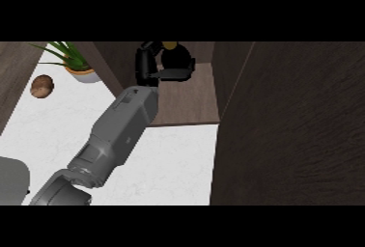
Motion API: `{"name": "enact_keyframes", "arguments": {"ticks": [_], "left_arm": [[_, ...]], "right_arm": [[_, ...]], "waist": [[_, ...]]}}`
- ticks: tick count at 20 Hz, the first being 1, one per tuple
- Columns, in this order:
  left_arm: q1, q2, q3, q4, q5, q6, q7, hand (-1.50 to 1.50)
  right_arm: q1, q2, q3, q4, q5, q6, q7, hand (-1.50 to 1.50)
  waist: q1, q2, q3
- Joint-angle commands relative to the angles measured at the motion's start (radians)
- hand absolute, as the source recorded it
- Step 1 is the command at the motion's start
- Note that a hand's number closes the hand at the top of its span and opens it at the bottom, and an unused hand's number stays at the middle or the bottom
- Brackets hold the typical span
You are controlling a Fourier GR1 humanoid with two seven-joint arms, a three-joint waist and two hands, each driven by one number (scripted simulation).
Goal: Pick up the wine, place it into the cabinet and close the cabinet
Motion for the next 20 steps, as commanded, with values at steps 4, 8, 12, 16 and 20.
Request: {"name": "enact_keyframes", "arguments": {"ticks": [4, 8, 12, 16, 20], "left_arm": [[0.006, -0.001, 0.073, 0.075, 0.059, -0.053, -0.065, 1.50], [0.000, -0.001, 0.055, 0.108, 0.079, -0.028, -0.087, 1.50], [-0.035, 0.014, 0.078, 0.135, 0.038, -0.050, -0.069, 1.50], [-0.054, 0.001, 0.067, 0.164, 0.013, 0.006, -0.066, -1.50], [-0.046, 0.015, 0.062, 0.190, 0.001, 0.012, -0.072, -1.50]], "right_arm": [[-0.025, -0.002, 0.008, -0.077, -0.031, -0.020, 0.063, -1.50], [0.002, -0.003, 0.003, -0.066, -0.046, 0.008, 0.017, -1.50], [0.012, -0.013, -0.015, -0.062, -0.037, 0.017, 0.000, -1.50], [-0.036, -0.015, -0.017, -0.042, -0.054, 0.002, 0.041, -1.50], [-0.015, 0.001, 0.020, -0.049, -0.006, -0.001, 0.026, -1.50]], "waist": [[-0.011, 0.009, -0.002], [-0.026, 0.008, -0.001], [-0.013, 0.010, -0.001], [-0.011, 0.010, -0.001], [-0.022, 0.014, -0.002]]}}
